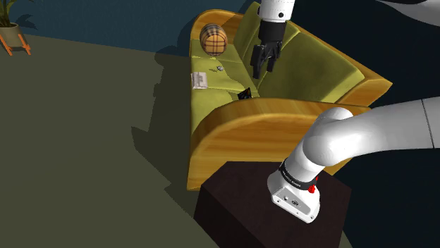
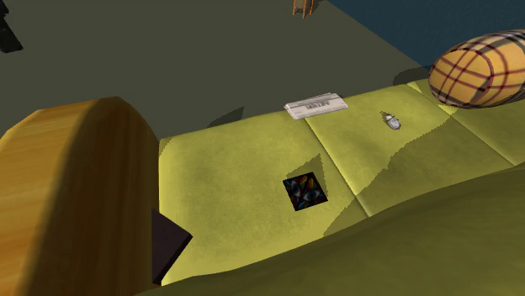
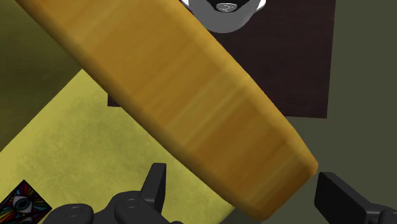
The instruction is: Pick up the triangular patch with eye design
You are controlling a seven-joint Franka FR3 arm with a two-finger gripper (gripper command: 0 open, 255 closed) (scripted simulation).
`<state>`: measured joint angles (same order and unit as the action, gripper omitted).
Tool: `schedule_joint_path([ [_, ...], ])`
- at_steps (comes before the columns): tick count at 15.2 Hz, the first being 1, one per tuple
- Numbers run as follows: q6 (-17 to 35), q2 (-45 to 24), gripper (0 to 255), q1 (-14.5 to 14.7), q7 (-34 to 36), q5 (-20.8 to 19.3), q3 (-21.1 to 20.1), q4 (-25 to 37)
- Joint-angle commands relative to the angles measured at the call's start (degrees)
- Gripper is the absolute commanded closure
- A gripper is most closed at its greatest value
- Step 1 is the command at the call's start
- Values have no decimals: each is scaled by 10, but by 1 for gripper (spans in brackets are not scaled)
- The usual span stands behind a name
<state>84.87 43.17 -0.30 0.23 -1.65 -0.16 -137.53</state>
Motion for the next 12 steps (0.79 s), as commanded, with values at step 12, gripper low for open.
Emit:
schedule_joint_path([
  [12,124,-121,0,-25,-178,-125,104,-26],
])
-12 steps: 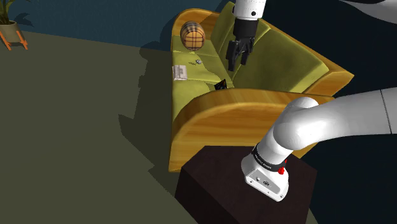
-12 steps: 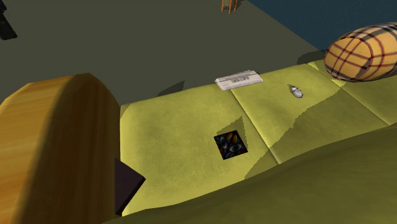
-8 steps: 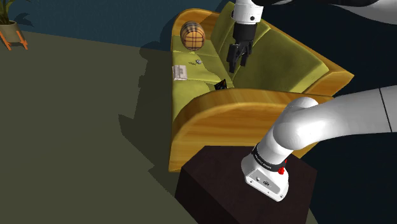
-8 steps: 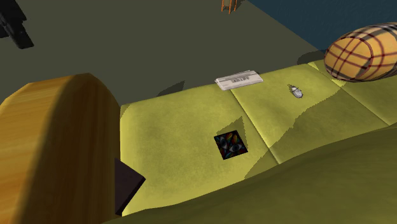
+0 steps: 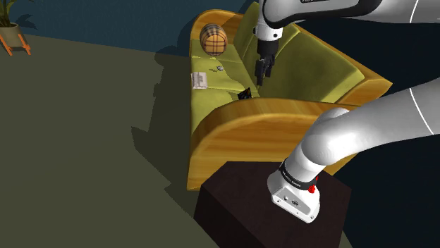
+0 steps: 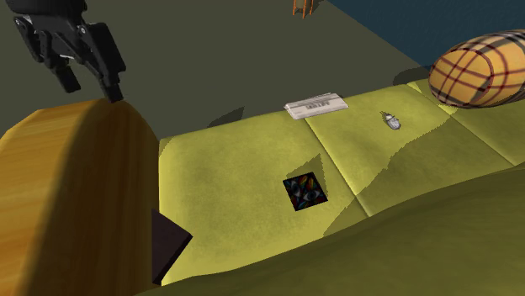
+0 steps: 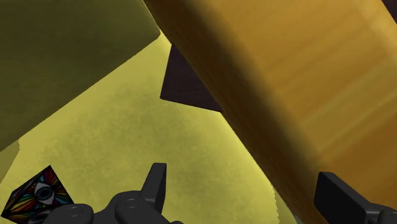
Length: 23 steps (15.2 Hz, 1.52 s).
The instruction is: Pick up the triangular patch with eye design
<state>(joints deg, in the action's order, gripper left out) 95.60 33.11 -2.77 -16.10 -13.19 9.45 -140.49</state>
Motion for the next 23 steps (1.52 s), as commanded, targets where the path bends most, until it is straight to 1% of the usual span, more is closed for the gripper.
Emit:
schedule_joint_path([
  [1,29,-36,0,-3,-29,-19,17,5],
  [7,107,-143,0,-15,-113,-68,65,33],
  [12,170,-245,0,-25,-180,-92,98,76],
  [18,236,-377,0,-42,-259,-100,121,150],
  [23,277,-489,0,-64,-322,-96,126,230],
])
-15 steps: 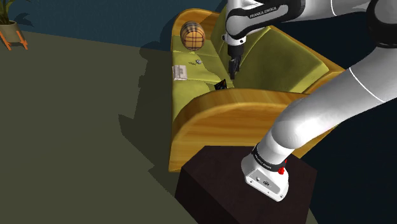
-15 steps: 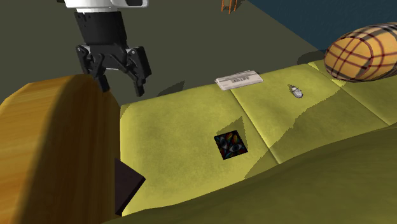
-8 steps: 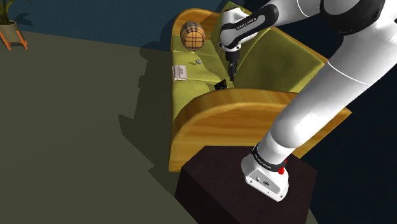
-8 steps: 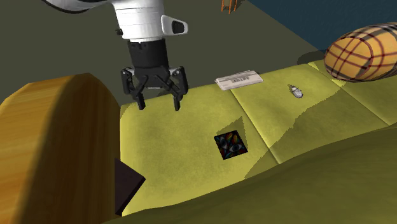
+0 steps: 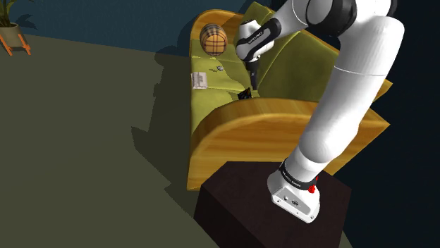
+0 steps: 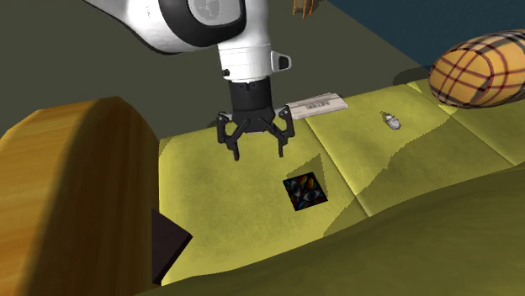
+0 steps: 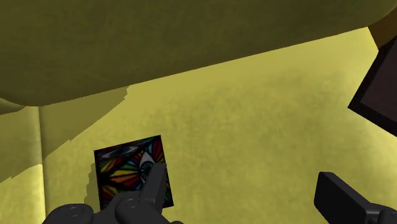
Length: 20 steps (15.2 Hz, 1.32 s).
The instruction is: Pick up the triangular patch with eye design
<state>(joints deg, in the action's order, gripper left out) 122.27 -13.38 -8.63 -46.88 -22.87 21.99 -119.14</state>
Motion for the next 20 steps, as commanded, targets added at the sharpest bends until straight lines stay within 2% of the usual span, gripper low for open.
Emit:
schedule_joint_path([
  [1,16,-47,0,-11,-26,2,0,35],
  [10,41,-251,0,-66,-122,10,-16,235],
  [20,74,-294,0,-71,-108,12,-20,242],
])
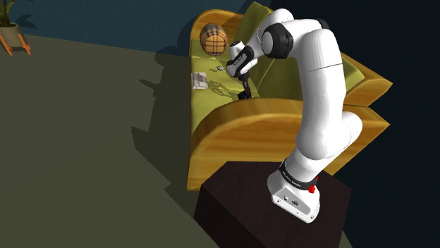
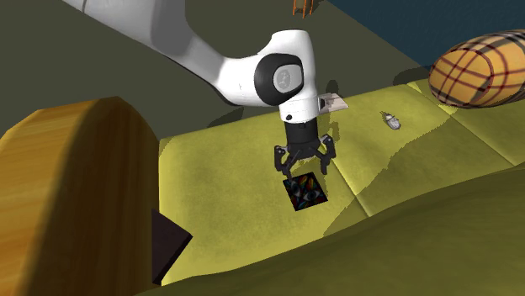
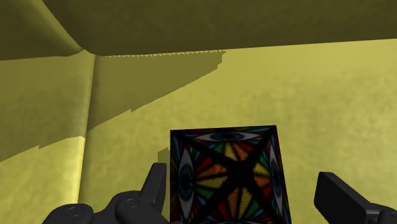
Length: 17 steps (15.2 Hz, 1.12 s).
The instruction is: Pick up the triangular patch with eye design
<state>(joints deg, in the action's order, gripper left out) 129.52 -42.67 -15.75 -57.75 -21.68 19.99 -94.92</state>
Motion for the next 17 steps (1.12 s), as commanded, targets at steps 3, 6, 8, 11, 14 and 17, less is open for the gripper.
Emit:
schedule_joint_path([
  [3,1,-2,255,0,1,0,0,1],
  [6,1,-1,255,0,1,0,0,0],
  [8,1,-1,255,0,1,0,0,0],
  [11,-3,4,255,1,-1,0,0,-1],
  [14,-16,21,255,3,-7,-1,2,-3],
  [17,-29,36,255,5,-13,-1,3,-4],
])
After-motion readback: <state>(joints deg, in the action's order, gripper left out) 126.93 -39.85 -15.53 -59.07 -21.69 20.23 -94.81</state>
